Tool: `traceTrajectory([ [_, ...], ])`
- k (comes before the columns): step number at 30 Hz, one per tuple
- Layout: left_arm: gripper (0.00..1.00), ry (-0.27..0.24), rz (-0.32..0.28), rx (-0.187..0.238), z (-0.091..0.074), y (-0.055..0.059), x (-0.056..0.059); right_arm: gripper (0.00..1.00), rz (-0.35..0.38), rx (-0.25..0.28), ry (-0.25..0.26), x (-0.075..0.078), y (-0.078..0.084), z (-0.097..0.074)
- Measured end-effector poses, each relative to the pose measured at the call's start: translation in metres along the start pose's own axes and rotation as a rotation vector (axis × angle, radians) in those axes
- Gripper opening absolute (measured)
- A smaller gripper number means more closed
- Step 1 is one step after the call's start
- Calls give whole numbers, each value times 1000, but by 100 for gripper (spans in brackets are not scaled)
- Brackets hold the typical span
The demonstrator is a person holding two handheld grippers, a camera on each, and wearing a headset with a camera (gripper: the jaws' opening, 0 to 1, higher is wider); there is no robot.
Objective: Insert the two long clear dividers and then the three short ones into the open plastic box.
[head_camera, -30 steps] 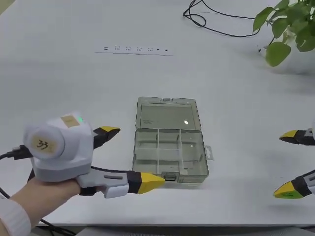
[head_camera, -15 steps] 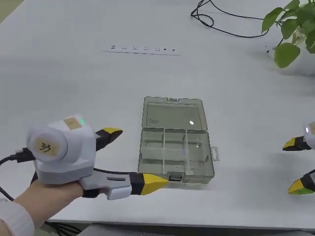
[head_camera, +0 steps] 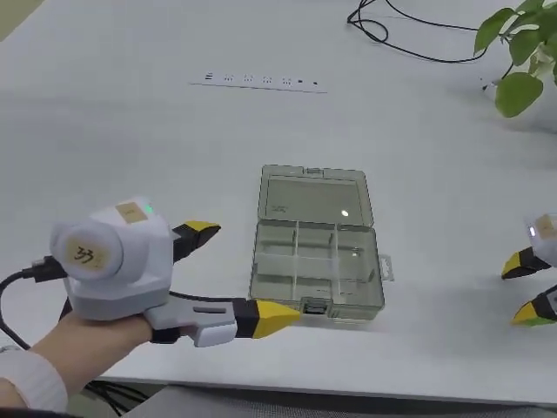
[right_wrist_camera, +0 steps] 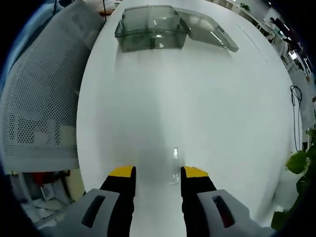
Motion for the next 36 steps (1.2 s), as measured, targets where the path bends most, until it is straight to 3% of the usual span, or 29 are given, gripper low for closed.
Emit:
traceTrajectory([
  [16, 97, -1, 6, 4, -1, -2, 0, 32, -22, -29, -3, -5, -3, 1],
  [19, 97, -6, 8, 1, -2, -3, 0, 32, 22, -44, 10, -4, -3, 1],
  [27, 97, -7, 8, -10, -6, -2, 1, 32, 75, -35, 37, -5, -4, 1],
  [36, 98, 0, 8, -19, -4, -2, 0, 32, 103, 22, 85, -3, -16, -6],
])
Point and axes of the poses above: the centre of the closed fingertips' face, and the gripper's own axes: z roughly forward along the fingers, x roughly to its right, y roughly out of its underside, the point moved 10 cm from there along -z, roughly backward along the fingers, and after that the axes turned 11 degrees about x, right-handed, at the moved point
